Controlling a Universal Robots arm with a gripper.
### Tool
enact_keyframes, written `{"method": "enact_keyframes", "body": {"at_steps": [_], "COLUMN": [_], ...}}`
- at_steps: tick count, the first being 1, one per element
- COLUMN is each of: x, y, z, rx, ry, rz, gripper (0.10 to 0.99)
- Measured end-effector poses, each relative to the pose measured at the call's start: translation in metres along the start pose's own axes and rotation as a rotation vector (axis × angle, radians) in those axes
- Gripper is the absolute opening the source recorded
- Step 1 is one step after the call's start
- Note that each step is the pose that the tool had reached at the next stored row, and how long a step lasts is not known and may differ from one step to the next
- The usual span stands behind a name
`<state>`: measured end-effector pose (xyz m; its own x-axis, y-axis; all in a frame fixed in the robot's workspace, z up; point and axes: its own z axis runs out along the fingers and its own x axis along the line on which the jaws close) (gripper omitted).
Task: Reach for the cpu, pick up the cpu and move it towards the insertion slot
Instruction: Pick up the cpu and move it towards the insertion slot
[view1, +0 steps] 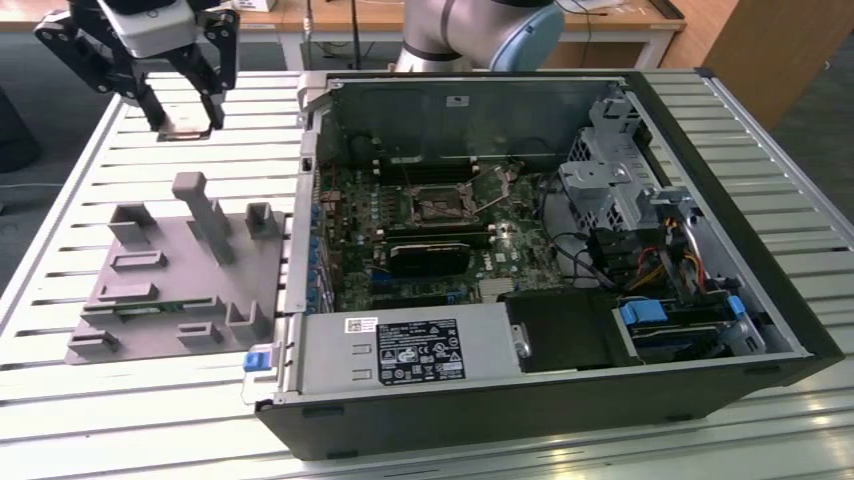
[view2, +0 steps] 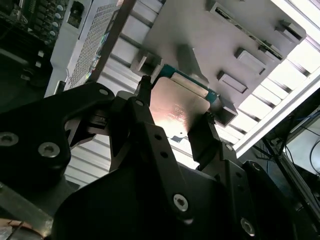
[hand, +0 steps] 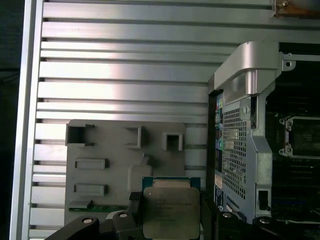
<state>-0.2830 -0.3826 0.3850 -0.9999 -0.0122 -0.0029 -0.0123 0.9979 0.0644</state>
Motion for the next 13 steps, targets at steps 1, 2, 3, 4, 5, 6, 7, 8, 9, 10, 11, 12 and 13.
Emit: {"method": "enact_keyframes", "body": {"at_steps": [1, 2, 3, 4, 5, 6, 7, 8, 9, 10, 11, 12, 13], "x": [-0.0036, -0.0071, -0.0106, -0.0141, -0.0175, -0.0209, -0.0246, -0.028, -0.0314, -0.0347, -0.0379, -0.0412, -0.0447], "y": [-0.0001, -0.0001, -0.0001, -0.0001, -0.0002, -0.0002, -0.0003, -0.0003, -0.0004, -0.0004, -0.0005, -0.0005, -0.0005], "z": [0.0, 0.0001, 0.0001, 0.0001, 0.0001, 0.0001, 0.0001, 0.0002, 0.0002, 0.0002, 0.0002, 0.0003, 0.0003], "rx": [0.0, 0.0, 0.0, 0.0, 0.0, 0.0, 0.0, 0.0, 0.0, 0.0, 0.0, 0.0, 0.0], "ry": [0.0, -0.0001, -0.0001, -0.0001, -0.0001, -0.0001, -0.0001, -0.0002, -0.0003, -0.0002, -0.0003, -0.0003, -0.0004], "rz": [0.0, 0.0, 0.0, 0.0, 0.0, 0.0, 0.0, 0.0, 0.0, 0.0, 0.0, 0.001, 0.001], "gripper": [0.545, 0.545, 0.545, 0.545, 0.545, 0.545, 0.545, 0.545, 0.545, 0.545, 0.545, 0.545, 0.545]}}
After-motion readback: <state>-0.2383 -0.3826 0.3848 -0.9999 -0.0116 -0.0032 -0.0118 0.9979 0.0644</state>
